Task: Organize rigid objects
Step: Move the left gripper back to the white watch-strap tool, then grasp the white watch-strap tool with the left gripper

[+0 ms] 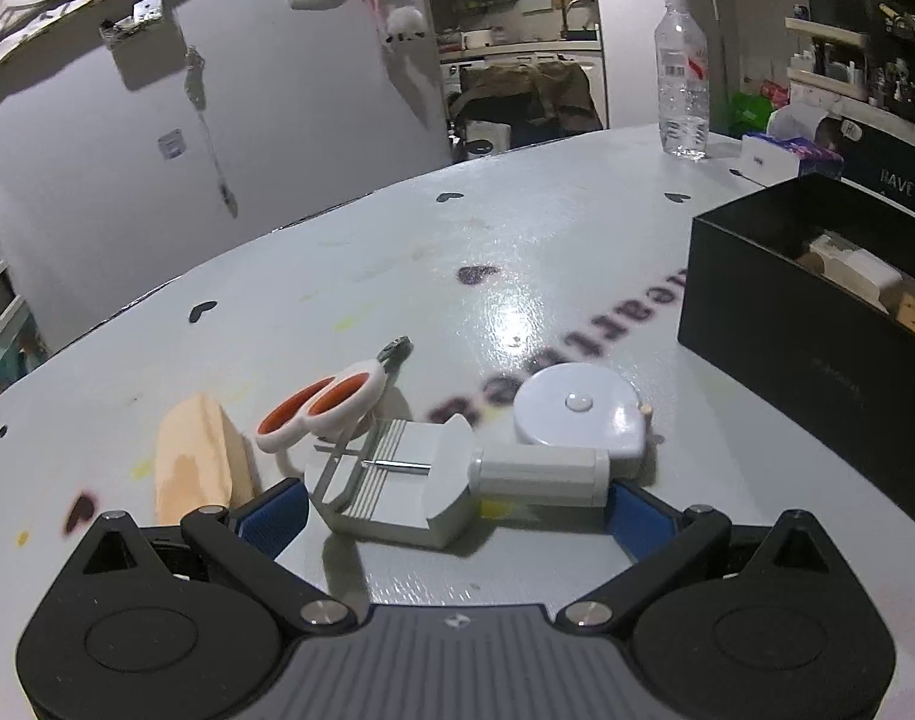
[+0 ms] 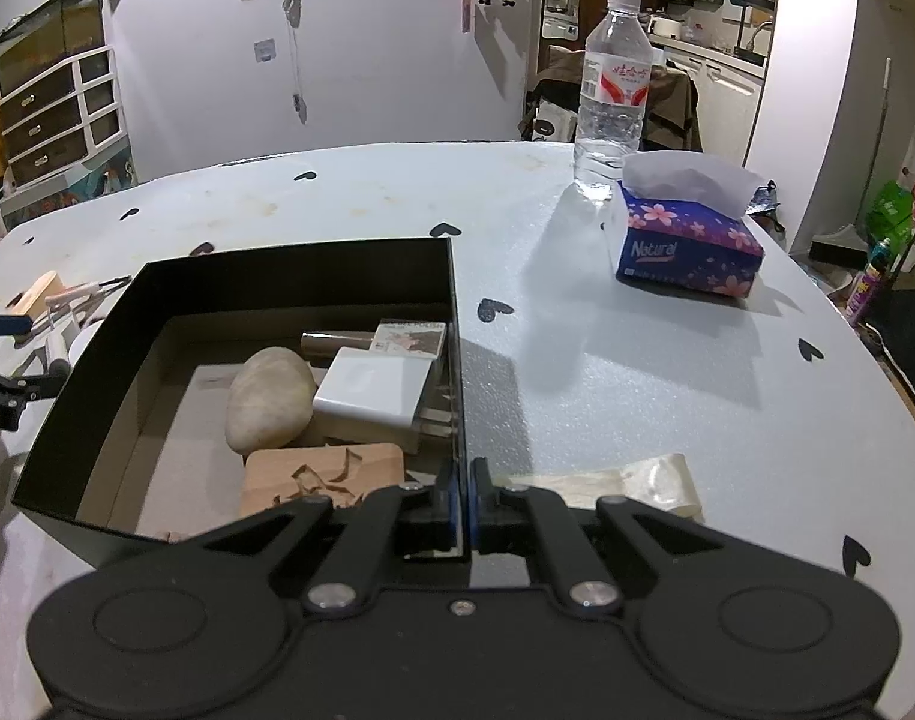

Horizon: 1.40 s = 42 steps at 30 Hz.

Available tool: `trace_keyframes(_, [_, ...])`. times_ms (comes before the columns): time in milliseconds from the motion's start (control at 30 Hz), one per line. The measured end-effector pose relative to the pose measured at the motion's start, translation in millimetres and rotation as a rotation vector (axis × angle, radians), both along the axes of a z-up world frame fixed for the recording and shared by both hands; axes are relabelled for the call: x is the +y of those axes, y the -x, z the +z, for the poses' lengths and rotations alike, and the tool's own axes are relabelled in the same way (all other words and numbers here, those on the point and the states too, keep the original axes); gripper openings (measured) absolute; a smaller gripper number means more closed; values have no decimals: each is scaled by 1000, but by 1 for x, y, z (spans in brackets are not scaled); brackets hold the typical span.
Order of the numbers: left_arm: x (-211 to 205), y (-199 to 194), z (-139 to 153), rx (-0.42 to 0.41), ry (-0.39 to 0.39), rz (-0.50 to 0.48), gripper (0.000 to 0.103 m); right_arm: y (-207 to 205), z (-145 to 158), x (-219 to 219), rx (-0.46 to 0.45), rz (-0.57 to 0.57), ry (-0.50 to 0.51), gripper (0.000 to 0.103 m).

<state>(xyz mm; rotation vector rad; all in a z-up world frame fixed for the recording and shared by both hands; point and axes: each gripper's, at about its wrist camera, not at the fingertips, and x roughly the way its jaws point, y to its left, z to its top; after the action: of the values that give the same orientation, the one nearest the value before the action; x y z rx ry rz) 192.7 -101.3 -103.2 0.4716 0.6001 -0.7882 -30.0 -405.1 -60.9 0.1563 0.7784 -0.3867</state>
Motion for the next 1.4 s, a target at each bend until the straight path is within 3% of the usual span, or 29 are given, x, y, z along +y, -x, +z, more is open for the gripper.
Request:
trace_keyframes(333, [-3, -21, -2, -4, 17, 7, 103, -2, 0, 1, 10, -11, 2, 5])
trace_keyframes(467, [-5, -12, -2, 8, 40, 59, 99, -2, 0, 1, 10, -11, 2, 5])
trace_keyframes(567, [-8, 3, 0, 63, 72, 27, 99, -2, 0, 1, 11, -11, 3, 5])
trace_keyframes(733, [-10, 16, 2, 22, 56, -2, 100, -2, 0, 1, 11, -9, 2, 5])
trace_keyframes(900, [4, 0, -1, 56, 20, -5, 101, -1, 1, 0, 12, -7, -2, 5])
trace_keyframes(1167, [26, -42, -3, 132, 59, 9, 103, -2, 1, 0, 13, -9, -4, 5])
trace_keyframes(1400, [26, -61, -2, 131, 89, -1, 103, -2, 1, 2, 20, -17, 4, 6])
